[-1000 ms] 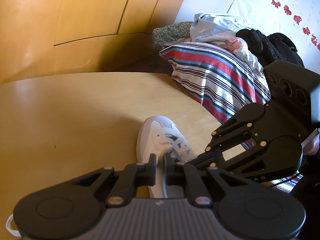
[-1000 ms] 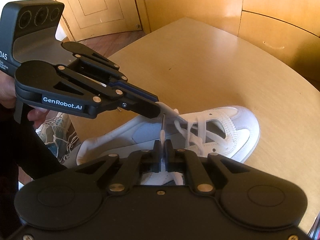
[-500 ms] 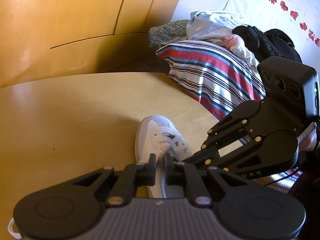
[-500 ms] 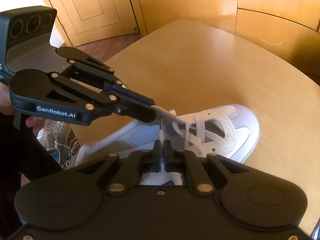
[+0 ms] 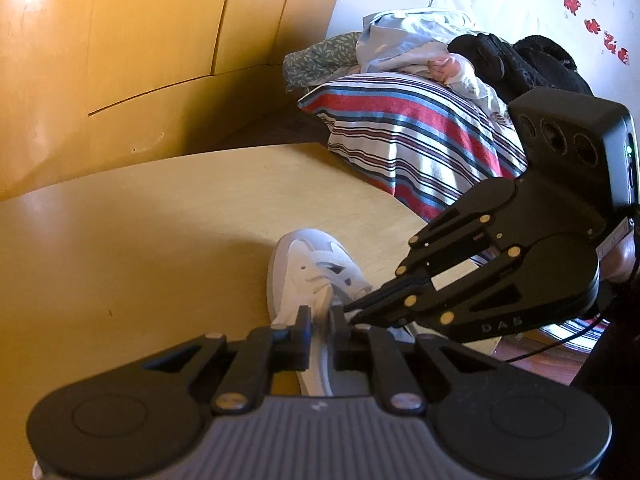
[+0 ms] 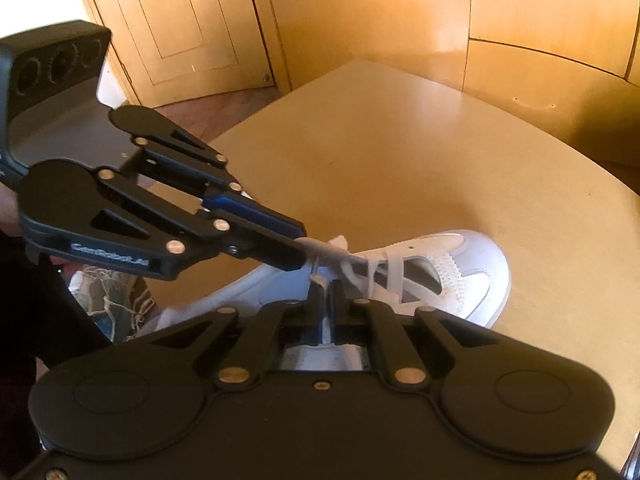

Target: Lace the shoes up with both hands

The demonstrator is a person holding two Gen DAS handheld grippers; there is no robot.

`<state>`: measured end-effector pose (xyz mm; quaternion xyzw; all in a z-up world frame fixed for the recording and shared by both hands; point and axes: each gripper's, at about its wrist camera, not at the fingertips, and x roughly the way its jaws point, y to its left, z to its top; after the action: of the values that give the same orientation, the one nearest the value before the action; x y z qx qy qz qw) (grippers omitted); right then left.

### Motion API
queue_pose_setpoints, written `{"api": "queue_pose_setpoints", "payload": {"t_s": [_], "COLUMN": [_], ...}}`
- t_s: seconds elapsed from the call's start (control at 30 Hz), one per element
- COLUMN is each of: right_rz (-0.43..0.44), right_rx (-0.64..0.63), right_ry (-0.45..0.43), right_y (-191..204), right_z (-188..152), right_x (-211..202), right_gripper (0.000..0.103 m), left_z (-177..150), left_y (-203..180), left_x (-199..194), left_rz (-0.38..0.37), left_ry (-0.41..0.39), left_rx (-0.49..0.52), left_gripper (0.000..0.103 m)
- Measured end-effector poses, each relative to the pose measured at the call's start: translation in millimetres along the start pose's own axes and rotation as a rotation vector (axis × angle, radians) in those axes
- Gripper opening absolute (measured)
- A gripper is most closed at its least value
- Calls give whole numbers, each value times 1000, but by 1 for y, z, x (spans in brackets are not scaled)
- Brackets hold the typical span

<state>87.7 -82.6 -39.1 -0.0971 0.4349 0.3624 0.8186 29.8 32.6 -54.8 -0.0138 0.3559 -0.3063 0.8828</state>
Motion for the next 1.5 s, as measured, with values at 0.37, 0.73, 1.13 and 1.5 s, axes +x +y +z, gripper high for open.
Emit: {"api": "queue_pose_setpoints", "payload": {"t_s": [0.37,0.73,1.13,1.5], "right_rz": [-14,48,73,60], "right_rx": [35,159,172,144], "right_ry": [-11,-82,-105,-98], "right_y": [1,-18,-19,-17], "right_z": [-1,-6,-3,-4], "right_x": [16,6,11,11], "right_gripper": [4,4,4,5], "left_z": [2,3,17,13], "left_y": [-7,-9,-3,19], "left_x": [1,3,-14,10], "left_rz": [-7,-18,-9,-37], "left_ry": [18,31,-5,-4], "left_rx": [51,68,49,-191], "left_gripper": [11,11,19,18]}}
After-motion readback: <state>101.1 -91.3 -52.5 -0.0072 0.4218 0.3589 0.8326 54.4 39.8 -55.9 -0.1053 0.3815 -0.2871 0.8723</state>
